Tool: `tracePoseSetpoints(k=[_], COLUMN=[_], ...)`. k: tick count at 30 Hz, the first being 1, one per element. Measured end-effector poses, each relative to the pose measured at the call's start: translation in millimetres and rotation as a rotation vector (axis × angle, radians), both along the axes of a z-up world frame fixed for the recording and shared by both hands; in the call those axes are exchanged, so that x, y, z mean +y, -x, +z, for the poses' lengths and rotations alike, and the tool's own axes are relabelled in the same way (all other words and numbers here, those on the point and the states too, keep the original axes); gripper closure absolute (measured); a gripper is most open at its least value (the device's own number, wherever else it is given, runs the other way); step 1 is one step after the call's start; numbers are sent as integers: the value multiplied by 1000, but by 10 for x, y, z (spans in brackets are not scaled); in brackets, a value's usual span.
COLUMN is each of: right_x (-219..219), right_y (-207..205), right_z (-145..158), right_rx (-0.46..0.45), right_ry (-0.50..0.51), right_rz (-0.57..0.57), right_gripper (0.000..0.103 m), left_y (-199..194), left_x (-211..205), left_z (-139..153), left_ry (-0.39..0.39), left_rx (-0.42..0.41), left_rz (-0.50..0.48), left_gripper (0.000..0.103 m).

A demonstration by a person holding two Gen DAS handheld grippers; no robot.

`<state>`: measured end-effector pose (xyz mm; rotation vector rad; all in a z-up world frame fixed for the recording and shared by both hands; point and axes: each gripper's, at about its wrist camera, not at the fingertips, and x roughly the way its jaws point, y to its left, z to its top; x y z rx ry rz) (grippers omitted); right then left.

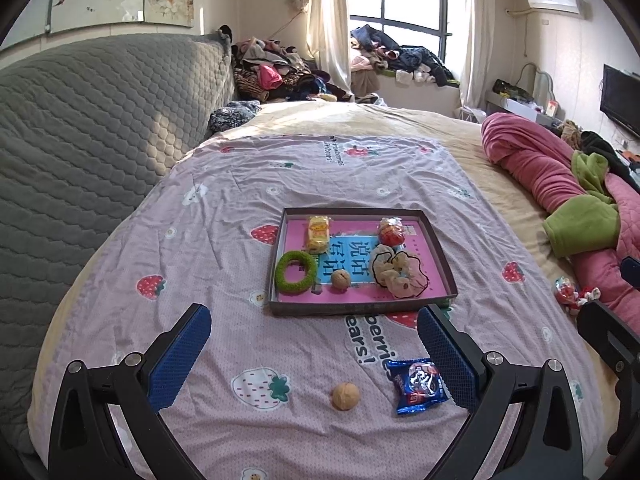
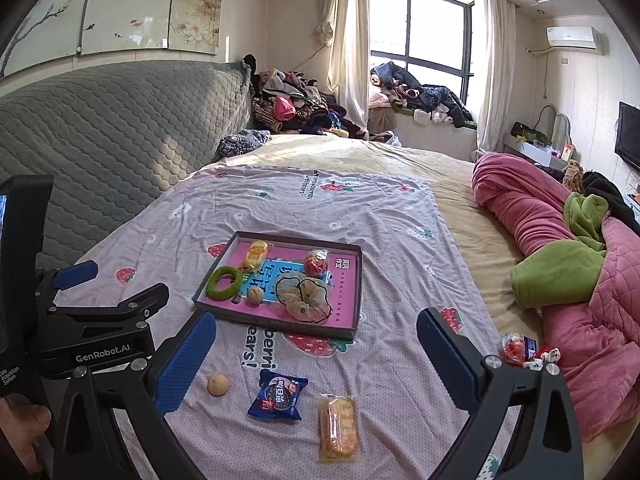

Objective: Organize objects
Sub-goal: 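Pull both tools back from the tray toward the remaining walnut and cookie packet, then move the left tool toward the walnut while the right tool approaches the orange cake packet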

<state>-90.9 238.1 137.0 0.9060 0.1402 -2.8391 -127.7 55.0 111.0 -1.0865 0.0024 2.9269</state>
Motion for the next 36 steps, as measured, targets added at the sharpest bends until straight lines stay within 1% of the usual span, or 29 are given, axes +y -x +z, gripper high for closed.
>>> tracePoseSetpoints(k=[7,14,22,27,36], right_x=[24,40,58,81,140], right_y=[-121,-236,-369,-449,-568], right_z=[16,-29,-153,-230,-342], right_rx=[6,4,-10,-22,-38], right_ry=[-2,-11,-22,-25,-36], right_rz=[0,-8,-15,-12,-21], right_gripper=[1,1,1,1,1], left_y=[-124,-252,-385,-457,-615], left_x=[5,18,-6,2,13], left_z=[-6,-97,-234,-321,-407], left_ry=[-2,-9,-12,0,0], left_rx=[2,-8,-16,-31,-32], left_rz=[-6,-19,-21,-24,-29], left_gripper=[0,0,0,0,0])
